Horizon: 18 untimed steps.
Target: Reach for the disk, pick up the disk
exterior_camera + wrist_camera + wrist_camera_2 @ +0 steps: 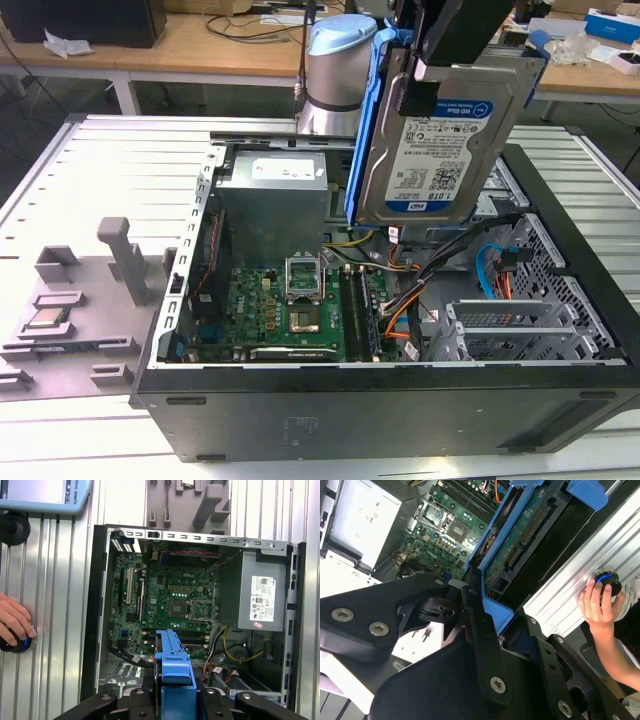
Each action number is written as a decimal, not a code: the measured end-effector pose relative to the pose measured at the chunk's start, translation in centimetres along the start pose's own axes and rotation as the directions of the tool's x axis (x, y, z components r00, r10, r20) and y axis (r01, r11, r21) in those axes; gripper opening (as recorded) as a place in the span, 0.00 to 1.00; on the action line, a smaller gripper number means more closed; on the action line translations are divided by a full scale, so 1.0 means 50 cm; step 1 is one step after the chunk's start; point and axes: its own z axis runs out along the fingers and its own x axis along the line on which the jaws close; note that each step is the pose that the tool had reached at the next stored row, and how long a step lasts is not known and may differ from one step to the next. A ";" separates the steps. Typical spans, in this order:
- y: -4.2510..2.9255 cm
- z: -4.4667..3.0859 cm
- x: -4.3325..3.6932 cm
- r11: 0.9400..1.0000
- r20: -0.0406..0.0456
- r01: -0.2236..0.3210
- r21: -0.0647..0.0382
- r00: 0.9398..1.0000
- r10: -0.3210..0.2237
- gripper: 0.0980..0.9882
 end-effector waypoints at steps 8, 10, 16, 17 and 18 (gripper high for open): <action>0.002 0.002 0.036 1.000 0.000 0.000 0.000 1.000 0.000 0.31; 0.002 0.002 0.044 1.000 0.000 0.000 0.000 1.000 0.000 0.31; 0.003 0.003 0.065 1.000 0.000 0.000 0.000 1.000 0.000 0.31; 0.003 0.003 0.067 1.000 0.000 0.000 0.000 1.000 0.000 0.31; 0.004 0.003 0.071 1.000 0.000 0.000 0.000 1.000 0.000 0.31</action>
